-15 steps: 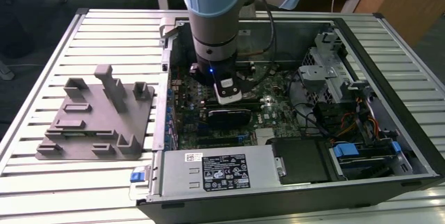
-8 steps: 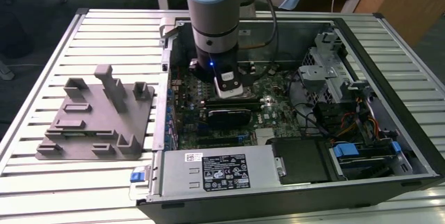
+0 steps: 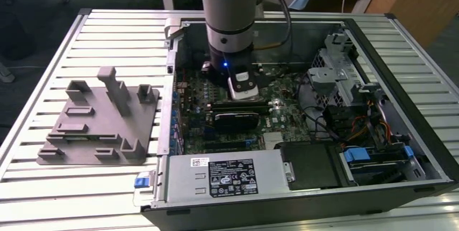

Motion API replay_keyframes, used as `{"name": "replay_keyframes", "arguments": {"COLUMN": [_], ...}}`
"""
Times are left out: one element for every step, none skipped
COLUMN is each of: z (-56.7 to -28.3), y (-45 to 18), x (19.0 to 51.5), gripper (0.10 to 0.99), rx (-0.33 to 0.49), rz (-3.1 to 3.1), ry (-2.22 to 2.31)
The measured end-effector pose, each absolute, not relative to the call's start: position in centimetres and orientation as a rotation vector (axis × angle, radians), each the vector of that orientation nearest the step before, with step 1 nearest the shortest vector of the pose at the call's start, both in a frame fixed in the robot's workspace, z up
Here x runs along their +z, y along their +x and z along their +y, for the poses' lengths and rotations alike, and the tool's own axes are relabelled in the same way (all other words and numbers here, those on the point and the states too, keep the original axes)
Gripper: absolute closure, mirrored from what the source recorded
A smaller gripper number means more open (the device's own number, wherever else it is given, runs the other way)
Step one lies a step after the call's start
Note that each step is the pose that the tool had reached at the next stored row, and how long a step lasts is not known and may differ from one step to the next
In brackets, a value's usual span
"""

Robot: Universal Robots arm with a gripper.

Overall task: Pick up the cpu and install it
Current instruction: 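Install the second cpu locking lever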

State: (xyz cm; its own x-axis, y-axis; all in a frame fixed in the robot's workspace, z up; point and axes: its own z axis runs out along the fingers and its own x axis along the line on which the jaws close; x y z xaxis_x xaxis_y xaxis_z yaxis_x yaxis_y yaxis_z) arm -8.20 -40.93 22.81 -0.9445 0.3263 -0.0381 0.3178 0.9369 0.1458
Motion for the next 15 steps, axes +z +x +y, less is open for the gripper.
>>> {"name": "replay_keyframes", "arguments": {"z": [-40.9,-40.9,-40.8,-40.8,-40.7,-40.6,-40.5,-40.3,-39.8,-39.5,-39.2,-38.9,-38.6,-38.3,-38.1], "y": [-7.8,-7.5,-7.1,-6.7,-6.3,-6.0,-5.7,-5.5,-5.2,-5.1,-4.9,-4.8,-4.8,-4.7,-4.5], "x": [22.8,22.8,22.8,22.8,22.8,22.8,22.8,22.8,22.7,22.7,22.7,22.7,22.6,22.6,22.6], "gripper": [0.980,0.980,0.980,0.980,0.980,0.980,0.980,0.980,0.980,0.980,0.980,0.980,0.980,0.980,0.980], "rx": [0.213,0.212,0.213,0.212,0.213,0.213,0.213,0.212,0.210,0.209,0.208,0.206,0.204,0.203,0.200], "rz": [3.031,3.031,3.031,3.031,3.031,3.031,3.031,3.031,3.031,3.031,3.032,3.033,3.034,3.035,3.036], "ry": [0.505,0.505,0.505,0.505,0.505,0.505,0.505,0.505,0.505,0.505,0.505,0.505,0.505,0.506,0.506]}}
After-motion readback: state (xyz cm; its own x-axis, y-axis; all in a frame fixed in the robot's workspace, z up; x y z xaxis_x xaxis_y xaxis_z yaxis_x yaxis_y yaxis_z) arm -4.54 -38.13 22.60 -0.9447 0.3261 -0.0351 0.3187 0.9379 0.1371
